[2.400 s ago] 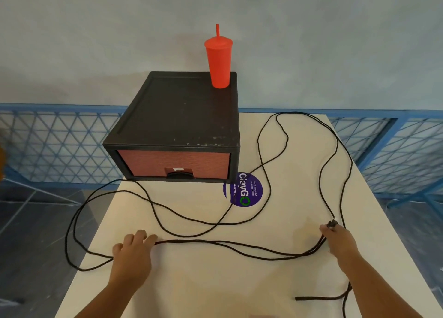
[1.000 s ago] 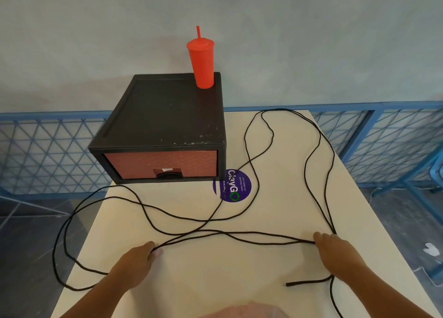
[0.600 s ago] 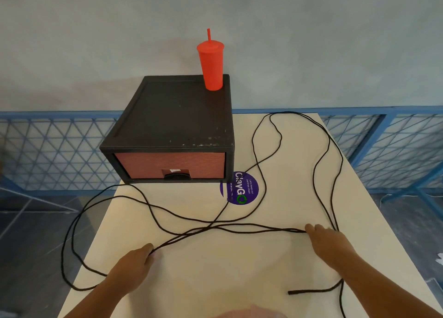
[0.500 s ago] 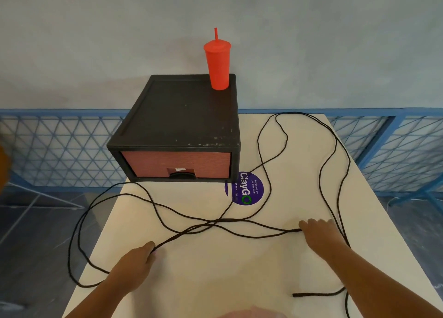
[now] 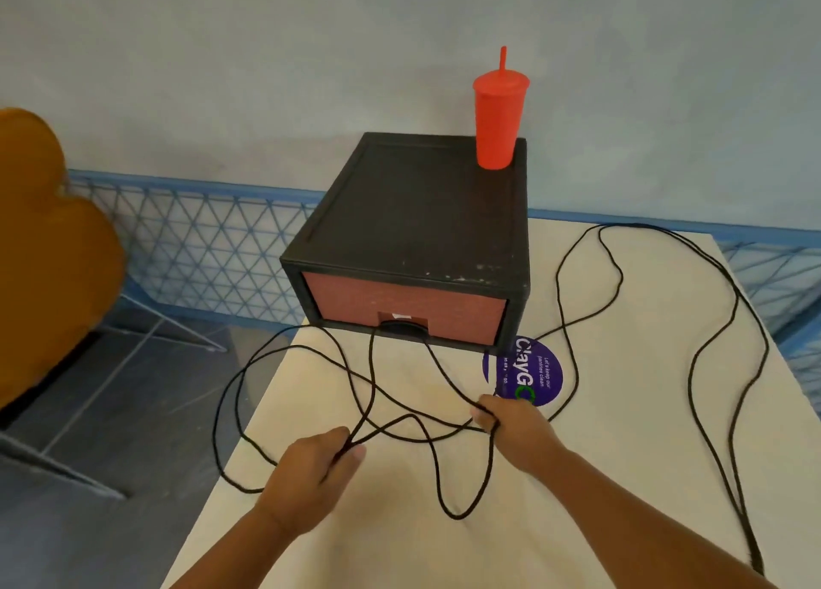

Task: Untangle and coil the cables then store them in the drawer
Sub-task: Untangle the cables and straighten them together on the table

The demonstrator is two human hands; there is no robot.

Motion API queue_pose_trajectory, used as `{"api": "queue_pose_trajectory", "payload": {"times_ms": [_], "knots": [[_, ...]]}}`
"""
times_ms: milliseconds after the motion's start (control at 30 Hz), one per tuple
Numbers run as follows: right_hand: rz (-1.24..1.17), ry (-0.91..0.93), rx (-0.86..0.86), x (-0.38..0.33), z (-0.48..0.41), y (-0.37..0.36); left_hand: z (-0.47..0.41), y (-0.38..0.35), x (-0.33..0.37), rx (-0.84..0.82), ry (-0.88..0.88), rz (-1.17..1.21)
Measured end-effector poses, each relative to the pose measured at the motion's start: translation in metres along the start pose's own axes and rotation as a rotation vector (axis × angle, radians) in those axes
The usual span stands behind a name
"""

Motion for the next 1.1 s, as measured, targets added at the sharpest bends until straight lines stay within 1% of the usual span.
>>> {"api": "queue_pose_trajectory", "payload": {"times_ms": [67,133,200,267,300,367,400,500,600,733,800,900,1000,1100], "knots": [[-0.047,0.046,-0.006,-0.022,-0.006,-0.002,-0.009,0.000,0.006,-0.012,0.021,-0.057],[-0.033,0.075,0.013,-0.033,-0.012,0.001,-0.014,-0.003,0.001,-0.058,0.089,-0.102],[0.001,0.040,0.052,-0.027,-0.014,0.010,-0.013,-0.009,-0.012,-0.125,0.157,-0.139],[0.119,-0.104,0.101,0.004,-0.012,0.023,-0.006,-0.011,-0.031,-0.175,0.217,-0.169],[0.169,-0.233,0.142,0.030,-0.008,0.033,-0.002,-0.009,-0.041,-0.183,0.250,-0.185],[0.176,-0.521,0.239,0.090,0.012,0.057,0.004,-0.001,-0.060,-0.179,0.301,-0.232],[0.173,-0.632,0.268,0.117,0.025,0.066,0.006,0.003,-0.067,-0.190,0.308,-0.268],[0.157,-0.804,0.287,0.167,0.051,0.076,0.003,0.005,-0.068,-0.254,0.256,-0.372],[0.029,-0.925,0.335,0.184,0.062,0.076,-0.013,0.005,-0.063,-0.260,0.226,-0.356],[-0.146,-1.038,0.379,0.201,0.078,0.086,-0.022,0.017,-0.063,-0.221,0.253,-0.279],[-0.190,-1.089,0.392,0.212,0.092,0.093,-0.021,0.025,-0.066,-0.211,0.265,-0.227],[-0.221,-1.118,0.321,0.218,0.107,0.099,-0.021,0.031,-0.068,-0.214,0.250,-0.159],[-0.286,-1.115,0.210,0.211,0.112,0.097,-0.028,0.029,-0.062,-0.106,0.249,-0.085],[-0.439,-1.131,0.250,0.214,0.106,0.096,-0.037,0.029,-0.060,0.019,0.315,-0.029]]}}
Point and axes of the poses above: each hand's wrist, its own z-axis away from the middle knuckle, its own y-axis out of the back of the hand, x = y × z, the point moved 4 cm from there along -z, towards the middle knuckle, and after that the axes turned 4 degrees about -y, right-handed, at the moved point
